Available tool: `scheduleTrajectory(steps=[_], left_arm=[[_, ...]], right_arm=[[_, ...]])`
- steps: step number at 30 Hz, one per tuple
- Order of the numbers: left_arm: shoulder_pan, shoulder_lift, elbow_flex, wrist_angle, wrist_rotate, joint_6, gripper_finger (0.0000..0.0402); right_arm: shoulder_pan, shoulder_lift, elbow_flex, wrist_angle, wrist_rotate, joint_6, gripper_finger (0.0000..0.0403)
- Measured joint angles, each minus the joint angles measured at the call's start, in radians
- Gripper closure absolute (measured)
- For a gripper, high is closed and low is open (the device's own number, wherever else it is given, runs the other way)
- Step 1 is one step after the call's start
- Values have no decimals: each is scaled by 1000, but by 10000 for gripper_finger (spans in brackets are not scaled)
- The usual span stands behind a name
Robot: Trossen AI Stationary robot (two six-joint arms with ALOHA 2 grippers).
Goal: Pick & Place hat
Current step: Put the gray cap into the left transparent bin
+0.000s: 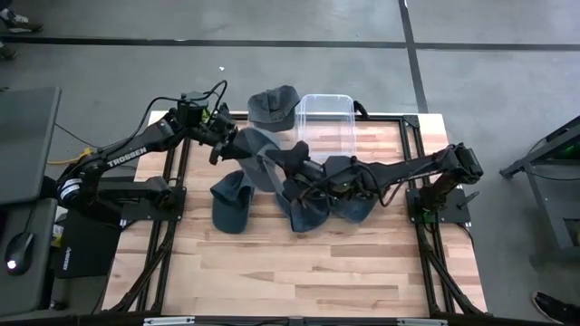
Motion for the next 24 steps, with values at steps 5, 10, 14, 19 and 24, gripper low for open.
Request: scheduleTrajectory(steps=[5,10,14,19,24], left_arm=[[0,0,0,1,-40,0,194],[0,0,0,0,-67,-2,300],[0,0,0,3,-81,-1,387],[0,0,0,0,-126,-6,394],[0,0,0,-2,-147,-6,397]], right_arm=[[-25,0,0,-3,-1,28,402],[-37,0,0,-3,-1,30,402],[-38,0,0,-4,-1,34,402],[-37,0,0,-8,-1,40,402],[-37,0,0,-29,-1,93,376]])
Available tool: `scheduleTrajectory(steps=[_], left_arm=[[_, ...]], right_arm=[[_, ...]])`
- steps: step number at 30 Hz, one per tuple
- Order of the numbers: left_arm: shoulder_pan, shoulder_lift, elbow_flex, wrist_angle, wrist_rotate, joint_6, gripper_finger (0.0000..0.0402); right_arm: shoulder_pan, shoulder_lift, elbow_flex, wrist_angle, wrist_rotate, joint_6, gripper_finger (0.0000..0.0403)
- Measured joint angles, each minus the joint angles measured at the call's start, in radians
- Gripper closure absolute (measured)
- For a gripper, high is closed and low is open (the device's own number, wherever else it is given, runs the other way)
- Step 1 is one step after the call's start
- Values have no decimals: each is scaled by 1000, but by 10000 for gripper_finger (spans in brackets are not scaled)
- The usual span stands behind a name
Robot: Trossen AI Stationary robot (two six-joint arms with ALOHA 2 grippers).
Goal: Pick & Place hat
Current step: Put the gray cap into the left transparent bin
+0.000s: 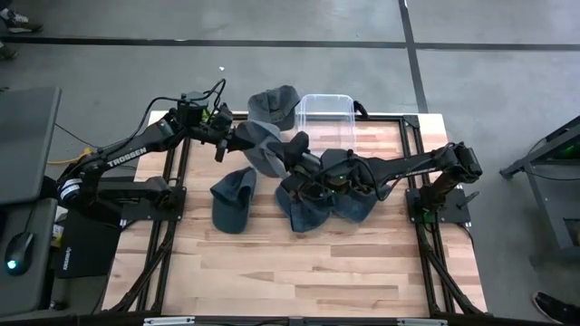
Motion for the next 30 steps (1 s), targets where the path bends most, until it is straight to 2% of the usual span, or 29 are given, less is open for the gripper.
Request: scheduleTrajectory(steps=[8,13,15,22,27,30], left_arm=[[0,0,0,-7,-1,0,399],[0,0,0,-8,-3,0,400],[0,0,0,-8,-5,0,400],[0,0,0,-6,-62,0,400],[0,-8,0,22,-87,0,400],[0,-18,0,44,-101,-15,400]], right_arm=[[0,0,0,5,7,41,311],[2,0,0,3,76,71,268],[5,0,0,3,122,94,252],[32,-10,0,25,392,105,210],[36,-64,0,-38,523,267,207],[35,-110,0,-144,555,424,207]])
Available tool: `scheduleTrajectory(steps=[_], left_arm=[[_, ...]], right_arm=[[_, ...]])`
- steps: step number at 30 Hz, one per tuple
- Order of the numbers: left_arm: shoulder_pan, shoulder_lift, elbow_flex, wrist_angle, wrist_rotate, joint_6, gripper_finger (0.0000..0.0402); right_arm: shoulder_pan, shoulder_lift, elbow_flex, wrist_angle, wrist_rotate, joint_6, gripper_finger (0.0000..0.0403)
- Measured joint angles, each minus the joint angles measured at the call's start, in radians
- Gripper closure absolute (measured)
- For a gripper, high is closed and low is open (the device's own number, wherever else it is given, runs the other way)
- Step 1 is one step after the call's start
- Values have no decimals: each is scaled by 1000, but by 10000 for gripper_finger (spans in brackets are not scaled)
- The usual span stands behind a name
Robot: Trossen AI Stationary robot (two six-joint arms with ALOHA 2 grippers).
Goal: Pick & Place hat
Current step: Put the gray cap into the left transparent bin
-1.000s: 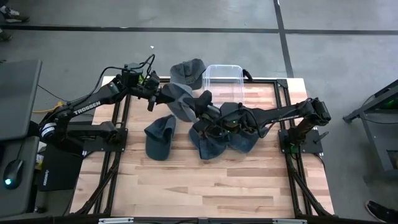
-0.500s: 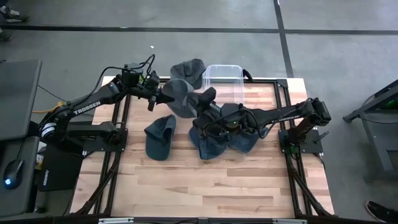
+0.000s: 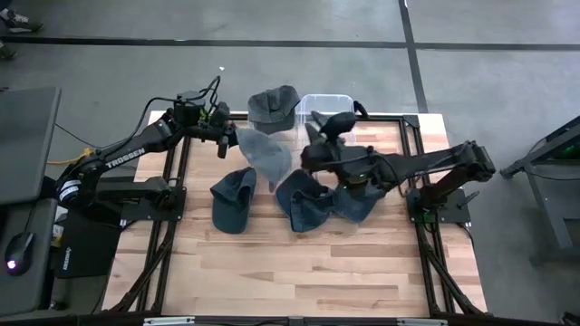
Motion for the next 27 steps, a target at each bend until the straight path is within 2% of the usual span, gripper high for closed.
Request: scheduleTrajectory(steps=[2,5,10,14,17,22,27], left_arm=[[0,-6,0,22,-19,-32,400],[0,-20,6,34,-56,-45,400],[0,-19,31,29,-135,-79,400],[0,-18,44,31,-227,-126,400],[0,-16,46,38,-268,-171,400],[0,-16,46,74,-288,-195,400],[0,-15,47,75,-297,-201,400]], right_arm=[[-1,-32,0,-100,-5,135,207],[-7,-76,0,-289,-77,381,206],[-43,-116,-1,-604,-315,795,207],[-87,-103,-3,-762,-466,974,206],[-122,-76,-3,-768,-520,958,206],[-181,-9,-3,-616,-665,817,206],[-188,18,-4,-480,-700,674,206]])
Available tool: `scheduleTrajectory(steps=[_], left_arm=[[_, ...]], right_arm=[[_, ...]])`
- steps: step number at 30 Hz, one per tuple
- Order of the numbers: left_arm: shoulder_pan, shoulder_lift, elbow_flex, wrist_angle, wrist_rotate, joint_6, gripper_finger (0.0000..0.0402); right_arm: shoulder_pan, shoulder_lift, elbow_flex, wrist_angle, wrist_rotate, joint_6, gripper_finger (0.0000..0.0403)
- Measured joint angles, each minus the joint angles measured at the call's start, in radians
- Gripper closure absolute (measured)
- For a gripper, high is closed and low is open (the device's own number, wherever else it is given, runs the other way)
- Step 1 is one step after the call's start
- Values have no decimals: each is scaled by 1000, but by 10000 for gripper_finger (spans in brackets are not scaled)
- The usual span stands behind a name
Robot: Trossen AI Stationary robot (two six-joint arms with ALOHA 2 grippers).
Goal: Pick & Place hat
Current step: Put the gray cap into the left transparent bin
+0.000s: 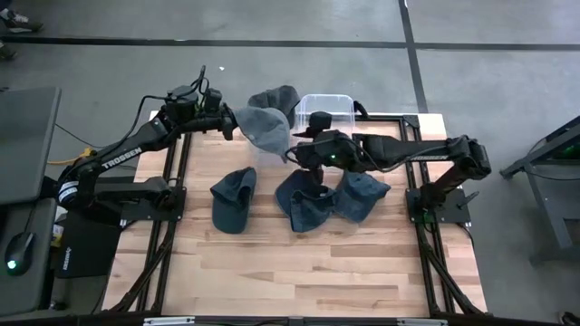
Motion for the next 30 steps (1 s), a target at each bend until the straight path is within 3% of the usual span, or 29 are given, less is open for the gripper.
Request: scheduleTrajectory(steps=[10,17,22,30], left_arm=[[0,0,0,3,-52,-26,400],[0,0,0,6,-57,-48,400],[0,0,0,5,-63,-54,400],[0,0,0,3,-63,-56,400]], right_arm=[[112,6,1,102,-16,-88,205],[146,103,1,262,114,-261,205],[138,208,0,454,345,-447,205],[88,283,0,697,427,-567,205]])
